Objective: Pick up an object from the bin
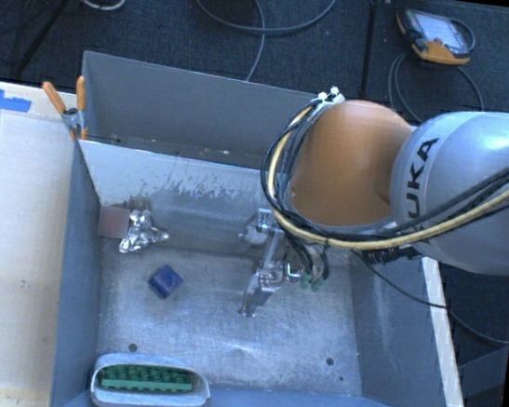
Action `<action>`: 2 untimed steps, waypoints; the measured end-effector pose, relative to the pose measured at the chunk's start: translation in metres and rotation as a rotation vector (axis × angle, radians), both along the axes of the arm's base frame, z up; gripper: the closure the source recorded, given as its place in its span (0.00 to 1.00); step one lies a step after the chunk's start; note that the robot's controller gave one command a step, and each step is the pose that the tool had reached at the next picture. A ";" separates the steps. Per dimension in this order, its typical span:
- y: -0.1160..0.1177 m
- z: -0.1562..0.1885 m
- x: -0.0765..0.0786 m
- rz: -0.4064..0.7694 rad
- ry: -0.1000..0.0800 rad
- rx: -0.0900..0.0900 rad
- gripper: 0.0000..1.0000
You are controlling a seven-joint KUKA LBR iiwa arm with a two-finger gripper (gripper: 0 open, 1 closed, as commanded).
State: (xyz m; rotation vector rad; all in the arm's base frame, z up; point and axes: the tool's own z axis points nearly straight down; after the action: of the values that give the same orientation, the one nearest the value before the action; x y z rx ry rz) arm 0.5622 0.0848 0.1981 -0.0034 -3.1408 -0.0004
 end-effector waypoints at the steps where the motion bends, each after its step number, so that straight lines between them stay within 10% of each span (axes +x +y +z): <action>1: 0.044 -0.072 0.018 -0.216 0.006 -0.001 0.00; 2: 0.095 -0.120 0.031 -0.063 0.002 0.000 0.00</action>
Offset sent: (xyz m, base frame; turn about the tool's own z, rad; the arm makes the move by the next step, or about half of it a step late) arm 0.0200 0.0428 -0.0691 0.2179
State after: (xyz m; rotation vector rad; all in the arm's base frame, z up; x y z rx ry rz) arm 0.5929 0.1796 0.0779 -0.1015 -3.1370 -0.0009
